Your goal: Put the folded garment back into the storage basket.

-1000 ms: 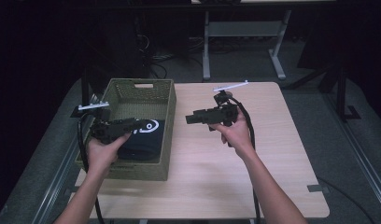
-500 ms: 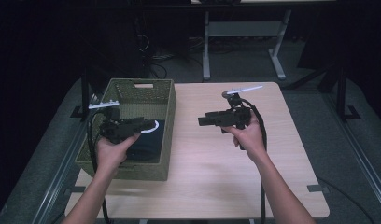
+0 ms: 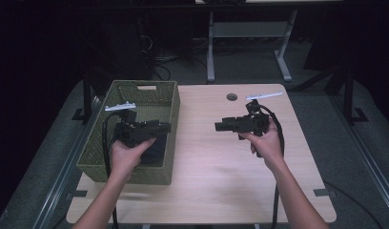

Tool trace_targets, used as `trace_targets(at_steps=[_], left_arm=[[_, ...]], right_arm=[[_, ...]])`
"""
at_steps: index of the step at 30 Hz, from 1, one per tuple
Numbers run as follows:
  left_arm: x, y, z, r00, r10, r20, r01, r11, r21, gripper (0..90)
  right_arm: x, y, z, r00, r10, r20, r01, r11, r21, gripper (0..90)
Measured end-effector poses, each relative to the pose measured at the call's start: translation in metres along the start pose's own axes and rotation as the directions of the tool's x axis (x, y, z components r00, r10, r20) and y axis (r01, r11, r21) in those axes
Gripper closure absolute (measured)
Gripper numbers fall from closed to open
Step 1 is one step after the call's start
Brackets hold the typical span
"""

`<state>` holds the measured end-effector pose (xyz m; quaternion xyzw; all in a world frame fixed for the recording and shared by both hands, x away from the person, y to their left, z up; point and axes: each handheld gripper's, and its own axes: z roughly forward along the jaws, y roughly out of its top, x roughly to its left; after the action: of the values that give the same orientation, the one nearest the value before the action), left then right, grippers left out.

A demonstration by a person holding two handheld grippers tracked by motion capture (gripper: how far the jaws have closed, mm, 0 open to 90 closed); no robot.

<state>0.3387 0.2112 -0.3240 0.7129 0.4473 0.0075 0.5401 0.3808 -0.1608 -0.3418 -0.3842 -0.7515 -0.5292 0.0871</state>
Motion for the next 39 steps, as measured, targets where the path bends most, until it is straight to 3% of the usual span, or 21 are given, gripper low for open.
trace_targets(at_steps=[39], left_arm=[[-0.045,-0.016,0.049,0.9926,0.072,0.097,-0.079,0.9948,0.064,26.3]], right_arm=[[-0.032,-0.041,-0.06,0.9935,0.067,0.092,-0.064,0.997,-0.04,36.5]])
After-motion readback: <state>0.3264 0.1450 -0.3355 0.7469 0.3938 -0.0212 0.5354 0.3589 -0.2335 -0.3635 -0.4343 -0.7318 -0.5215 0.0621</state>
